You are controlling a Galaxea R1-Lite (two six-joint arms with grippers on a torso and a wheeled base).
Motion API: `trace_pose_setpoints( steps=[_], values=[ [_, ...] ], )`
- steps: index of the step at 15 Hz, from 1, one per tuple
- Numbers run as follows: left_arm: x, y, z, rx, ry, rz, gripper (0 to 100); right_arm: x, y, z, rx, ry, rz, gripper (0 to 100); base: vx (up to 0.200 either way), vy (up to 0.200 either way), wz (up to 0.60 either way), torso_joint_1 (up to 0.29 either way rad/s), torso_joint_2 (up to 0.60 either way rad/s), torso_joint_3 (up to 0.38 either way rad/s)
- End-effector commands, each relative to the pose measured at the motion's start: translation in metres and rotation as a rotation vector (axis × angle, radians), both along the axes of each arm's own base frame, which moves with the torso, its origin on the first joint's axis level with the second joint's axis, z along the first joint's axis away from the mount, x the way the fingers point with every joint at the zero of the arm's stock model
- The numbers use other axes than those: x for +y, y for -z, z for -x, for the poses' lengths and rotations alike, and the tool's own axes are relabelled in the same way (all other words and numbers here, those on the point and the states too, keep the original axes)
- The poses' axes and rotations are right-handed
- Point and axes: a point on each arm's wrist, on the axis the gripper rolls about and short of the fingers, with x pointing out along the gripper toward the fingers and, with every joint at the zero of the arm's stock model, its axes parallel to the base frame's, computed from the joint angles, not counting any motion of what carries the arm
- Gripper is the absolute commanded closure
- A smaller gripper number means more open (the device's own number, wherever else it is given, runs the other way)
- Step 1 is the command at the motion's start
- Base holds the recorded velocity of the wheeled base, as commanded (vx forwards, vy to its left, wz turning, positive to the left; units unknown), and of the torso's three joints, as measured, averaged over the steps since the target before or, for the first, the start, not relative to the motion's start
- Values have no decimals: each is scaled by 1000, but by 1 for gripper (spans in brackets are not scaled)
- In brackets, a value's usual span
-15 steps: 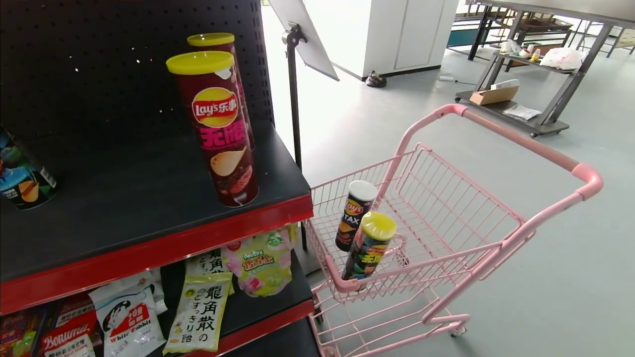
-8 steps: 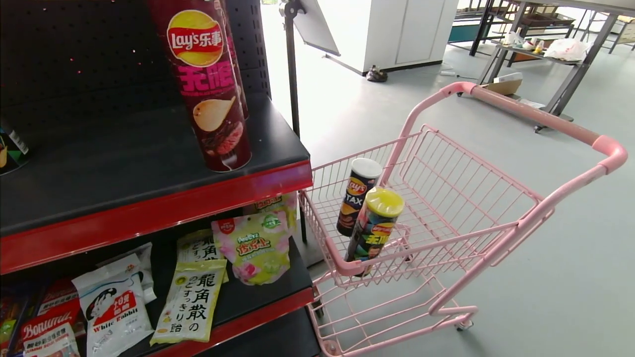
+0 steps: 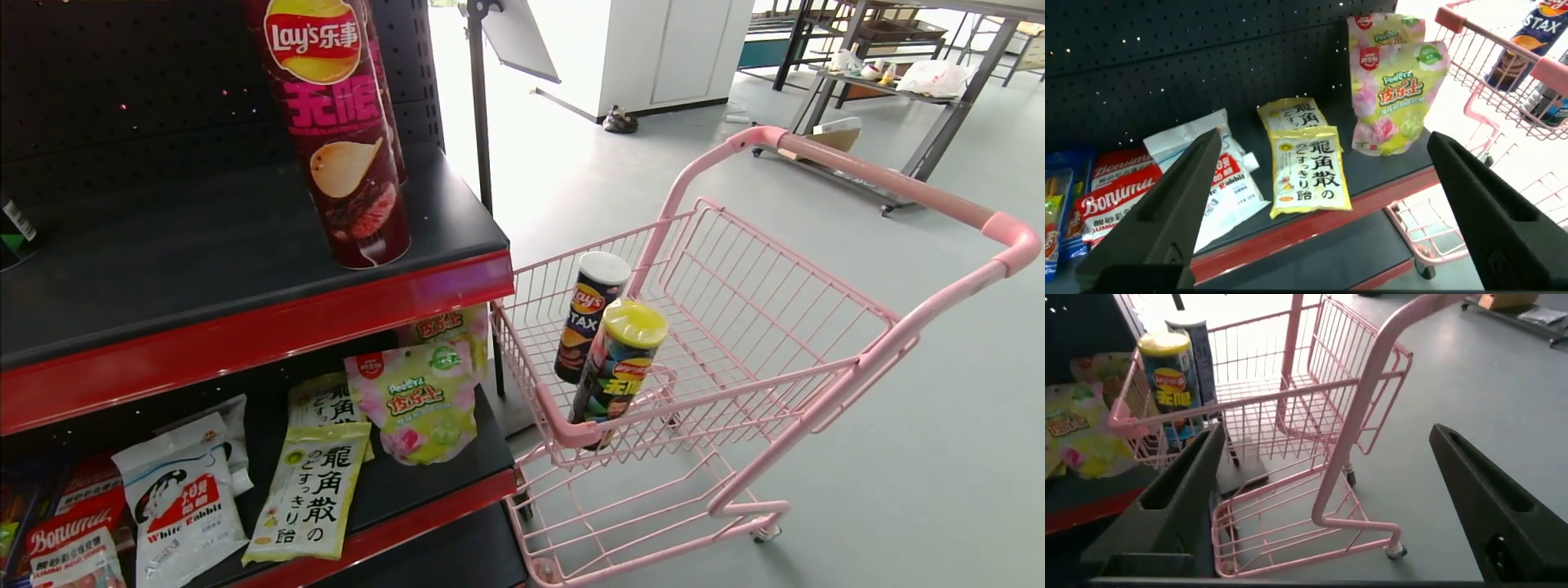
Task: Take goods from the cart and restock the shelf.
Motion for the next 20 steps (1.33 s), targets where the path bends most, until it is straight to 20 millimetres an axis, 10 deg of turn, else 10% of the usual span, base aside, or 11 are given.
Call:
trace_pose_setpoints(
  steps=[1,2,3,4,7,12,20],
  values=[
    [0,0,0,1,0,1,0,3,-134,-57,64,-117,-56,0,0,0,0,0,0,0],
    [0,0,0,1,0,1,0,10,-130,-113,220,-223,32,0,0,0,0,0,0,0],
    [0,0,0,1,0,1,0,11,-130,-118,231,-221,29,0,0,0,0,0,0,0],
    [0,0,0,1,0,1,0,16,-115,-186,271,-217,5,0,0,0,0,0,0,0],
    [0,0,0,1,0,-2,0,35,-77,-260,313,-262,30,0,0,0,0,0,0,0],
    [0,0,0,1,0,-2,0,91,-54,-262,425,-475,-2,0,0,0,0,0,0,0],
    [0,0,0,1,-1,-4,0,117,-29,-274,526,-548,8,0,0,0,0,0,0,0]
  ],
)
